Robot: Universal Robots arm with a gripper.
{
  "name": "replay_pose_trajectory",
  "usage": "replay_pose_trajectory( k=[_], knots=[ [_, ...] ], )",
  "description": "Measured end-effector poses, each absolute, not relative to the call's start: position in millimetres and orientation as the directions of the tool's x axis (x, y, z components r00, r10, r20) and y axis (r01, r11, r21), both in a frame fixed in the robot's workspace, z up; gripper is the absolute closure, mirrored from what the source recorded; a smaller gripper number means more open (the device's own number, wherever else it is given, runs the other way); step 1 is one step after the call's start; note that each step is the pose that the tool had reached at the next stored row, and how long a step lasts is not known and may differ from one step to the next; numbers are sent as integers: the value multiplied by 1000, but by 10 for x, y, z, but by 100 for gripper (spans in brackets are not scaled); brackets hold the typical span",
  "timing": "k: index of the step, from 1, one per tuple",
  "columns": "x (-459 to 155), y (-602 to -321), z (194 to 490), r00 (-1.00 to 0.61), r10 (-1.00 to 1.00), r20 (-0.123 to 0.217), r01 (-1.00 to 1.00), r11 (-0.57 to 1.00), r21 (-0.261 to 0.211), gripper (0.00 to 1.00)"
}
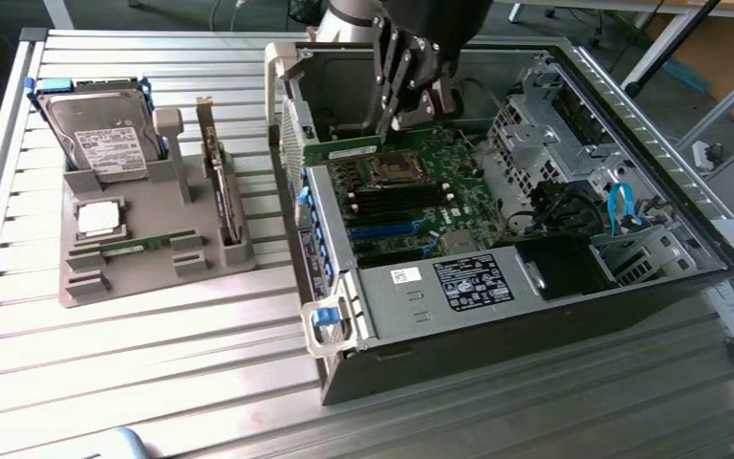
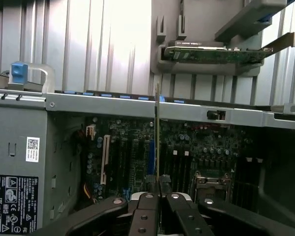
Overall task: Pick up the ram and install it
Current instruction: 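Pick up the ram and move it above insertion slot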
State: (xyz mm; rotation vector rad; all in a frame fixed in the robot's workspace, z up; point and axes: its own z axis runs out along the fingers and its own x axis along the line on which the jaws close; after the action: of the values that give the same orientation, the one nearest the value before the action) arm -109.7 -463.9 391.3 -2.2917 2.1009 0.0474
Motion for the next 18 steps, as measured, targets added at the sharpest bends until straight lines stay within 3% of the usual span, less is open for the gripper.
replay_pose_trajectory(
  k=[18],
  knots=[
    [-627, -4652, 3914, 87, -995, -44, -996, -87, -3, 88]
  ],
)
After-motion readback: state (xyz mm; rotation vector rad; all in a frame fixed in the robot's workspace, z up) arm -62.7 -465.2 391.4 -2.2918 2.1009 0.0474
